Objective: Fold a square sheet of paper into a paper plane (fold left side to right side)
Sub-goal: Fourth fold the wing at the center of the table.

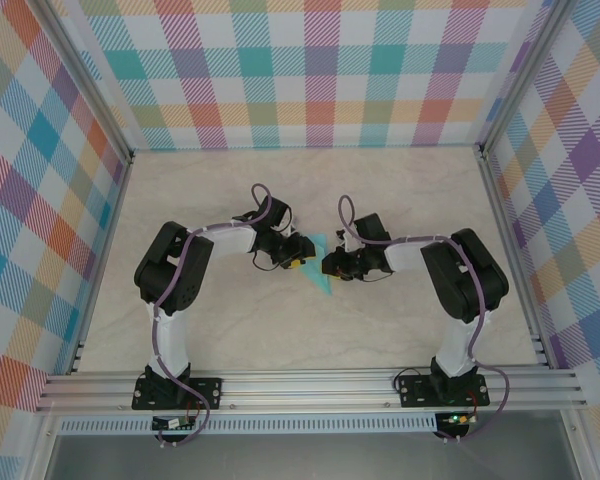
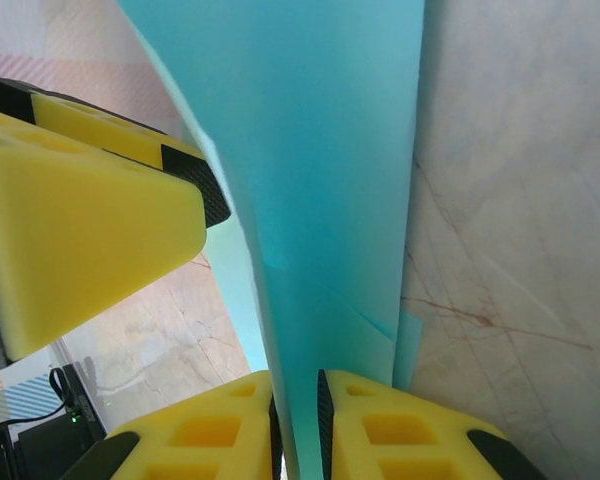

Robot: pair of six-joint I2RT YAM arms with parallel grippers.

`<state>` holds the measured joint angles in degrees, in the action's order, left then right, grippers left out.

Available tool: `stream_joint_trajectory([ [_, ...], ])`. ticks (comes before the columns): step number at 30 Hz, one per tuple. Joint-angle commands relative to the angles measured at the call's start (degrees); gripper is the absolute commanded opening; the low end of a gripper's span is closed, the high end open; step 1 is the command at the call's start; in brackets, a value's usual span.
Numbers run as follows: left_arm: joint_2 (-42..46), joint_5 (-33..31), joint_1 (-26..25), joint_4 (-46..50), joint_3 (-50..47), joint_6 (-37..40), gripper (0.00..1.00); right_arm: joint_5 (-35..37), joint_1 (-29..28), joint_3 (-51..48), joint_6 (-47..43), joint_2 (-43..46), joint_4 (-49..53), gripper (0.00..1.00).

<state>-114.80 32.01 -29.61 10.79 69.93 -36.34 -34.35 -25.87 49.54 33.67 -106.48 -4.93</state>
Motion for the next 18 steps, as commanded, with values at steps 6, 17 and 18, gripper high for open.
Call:
stream_joint_trajectory([
  [6, 0.9, -0.6, -1.2, 2.8, 0.9, 1.5, 0.41, -0.7, 0.7, -1.4, 1.2, -3.0, 2.2, 0.17],
  [17, 6.9, -1.1, -1.1, 7.4, 3.3, 2.9, 0.41, -0.8, 0.9, -1.2, 1.5, -4.6, 3.3, 0.16],
  [18, 7.0, -0.9, -1.1, 7.3, 3.5, 2.9, 0.4, -0.9, 0.9, -1.2, 1.5, -4.7, 3.3, 0.16],
])
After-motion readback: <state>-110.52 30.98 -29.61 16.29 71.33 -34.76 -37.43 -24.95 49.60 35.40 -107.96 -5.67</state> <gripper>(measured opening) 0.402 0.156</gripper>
